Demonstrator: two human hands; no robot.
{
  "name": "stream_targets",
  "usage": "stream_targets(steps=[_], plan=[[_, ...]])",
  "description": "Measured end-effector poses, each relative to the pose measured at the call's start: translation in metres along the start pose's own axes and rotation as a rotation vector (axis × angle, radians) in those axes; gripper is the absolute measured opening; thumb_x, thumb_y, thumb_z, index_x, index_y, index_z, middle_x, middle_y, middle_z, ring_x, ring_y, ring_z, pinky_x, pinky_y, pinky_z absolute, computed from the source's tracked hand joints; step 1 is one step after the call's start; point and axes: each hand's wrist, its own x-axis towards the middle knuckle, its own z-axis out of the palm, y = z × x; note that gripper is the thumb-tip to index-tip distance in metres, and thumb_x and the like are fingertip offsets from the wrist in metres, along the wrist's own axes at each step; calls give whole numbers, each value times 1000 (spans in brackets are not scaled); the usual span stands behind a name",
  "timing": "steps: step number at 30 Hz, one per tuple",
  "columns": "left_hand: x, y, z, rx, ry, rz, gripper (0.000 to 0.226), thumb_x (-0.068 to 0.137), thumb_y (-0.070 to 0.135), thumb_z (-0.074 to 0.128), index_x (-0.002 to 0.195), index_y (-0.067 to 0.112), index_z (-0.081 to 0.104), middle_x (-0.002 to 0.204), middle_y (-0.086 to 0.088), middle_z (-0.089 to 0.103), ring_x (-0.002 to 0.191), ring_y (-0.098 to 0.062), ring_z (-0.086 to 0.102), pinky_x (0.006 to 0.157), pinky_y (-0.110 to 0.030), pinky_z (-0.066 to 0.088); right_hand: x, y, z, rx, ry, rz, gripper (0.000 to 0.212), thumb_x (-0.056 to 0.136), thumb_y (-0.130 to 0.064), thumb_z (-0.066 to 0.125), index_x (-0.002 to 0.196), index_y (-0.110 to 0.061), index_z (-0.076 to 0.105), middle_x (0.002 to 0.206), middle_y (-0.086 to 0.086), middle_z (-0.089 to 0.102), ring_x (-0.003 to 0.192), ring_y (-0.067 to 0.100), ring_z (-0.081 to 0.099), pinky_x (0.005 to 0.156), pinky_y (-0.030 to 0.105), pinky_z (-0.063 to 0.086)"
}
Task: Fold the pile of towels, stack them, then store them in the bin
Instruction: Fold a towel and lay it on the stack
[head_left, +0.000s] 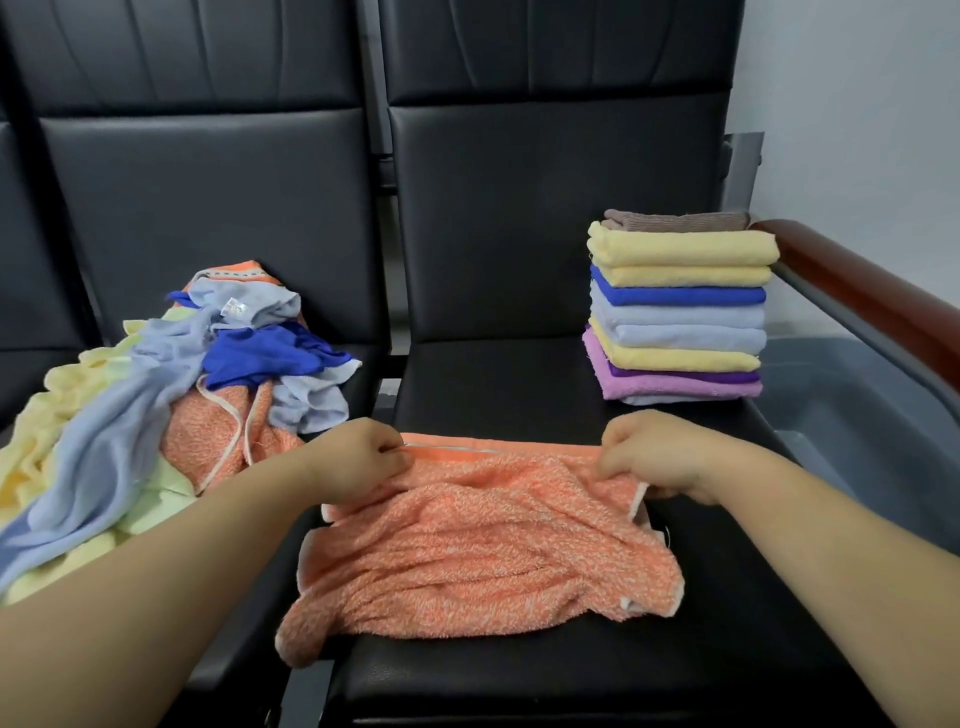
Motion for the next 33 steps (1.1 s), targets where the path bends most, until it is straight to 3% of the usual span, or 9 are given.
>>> stream_targets(steps=[6,10,12,15,17,22,26,28,33], plan=[[16,-6,5,-11,115,-23,21,98,39,62,90,21,72,85,5,72,81,-11,65,72,-29,52,11,3,2,330,45,48,21,91,-32,78,97,-12,73,83,4,72,84,18,67,90,38,58],[23,-7,6,-8,181,-6,15,97,36,63,89,26,71,85,10,70,80,-5,63,68,-23,47,15,-3,7,33,121,41,26,90,-24,73,97,1,74,94,15,72,89,29,69,97,48,56],[26,-7,7,-2,202,-4,15,98,35,62,88,27,70,86,10,69,79,-5,62,67,-23,47,18,-3,9,-137,229,-4,23,91,-23,70,96,-2,77,99,13,76,97,29,71,94,47,57],[31,-10,10,13,203,-9,15,99,33,60,88,26,69,85,11,67,79,-6,62,63,-20,42,23,3,10,-264,355,-65,17,97,-22,62,85,-24,74,93,-5,73,88,13,68,83,37,59],[34,-11,12,19,208,-12,15,99,32,60,90,25,70,87,11,67,80,-6,61,62,-18,41,29,8,12,-317,379,-75,19,99,-22,57,85,-26,70,94,-7,70,86,11,65,79,35,58],[43,-15,16,5,231,-24,13,96,33,66,88,23,68,85,10,66,82,-10,63,66,-25,44,37,11,16,-384,387,-76,16,100,-23,56,87,-25,66,94,-6,68,86,13,64,79,39,58],[45,-17,17,-33,217,-30,17,93,33,70,103,25,59,93,14,57,90,-12,57,75,-27,41,36,8,17,-367,348,-53,4,93,-28,64,94,-25,62,99,-7,64,89,12,61,73,34,53],[47,-20,14,-7,154,-17,18,93,36,69,104,28,57,102,9,56,95,-11,56,80,-27,39,35,5,17,-389,312,-45,18,90,-35,67,103,-26,59,106,-8,60,93,12,58,71,32,47],[42,-18,5,73,105,44,21,93,37,69,94,20,57,95,5,54,82,-12,55,69,-26,39,32,1,20,-460,305,4,23,88,-43,69,93,-24,56,107,-1,48,86,16,59,70,31,47]])
